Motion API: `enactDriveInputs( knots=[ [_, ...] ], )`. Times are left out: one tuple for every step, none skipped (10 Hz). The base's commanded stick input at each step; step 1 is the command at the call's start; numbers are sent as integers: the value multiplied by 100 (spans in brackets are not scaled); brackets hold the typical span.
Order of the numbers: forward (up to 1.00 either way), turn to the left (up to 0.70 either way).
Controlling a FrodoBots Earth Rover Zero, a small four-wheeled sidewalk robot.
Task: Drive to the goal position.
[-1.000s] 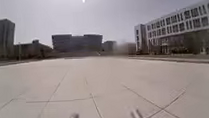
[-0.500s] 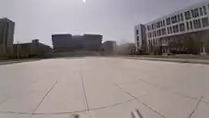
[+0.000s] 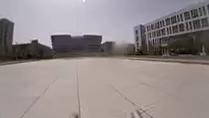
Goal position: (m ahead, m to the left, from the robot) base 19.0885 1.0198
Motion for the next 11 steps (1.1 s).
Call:
enactDriveInputs(
  knots=[
    [70,0],
    [70,0],
    [70,0],
    [70,0],
    [70,0],
    [70,0],
    [70,0],
    [70,0],
    [70,0],
    [70,0],
    [70,0]
  ],
)
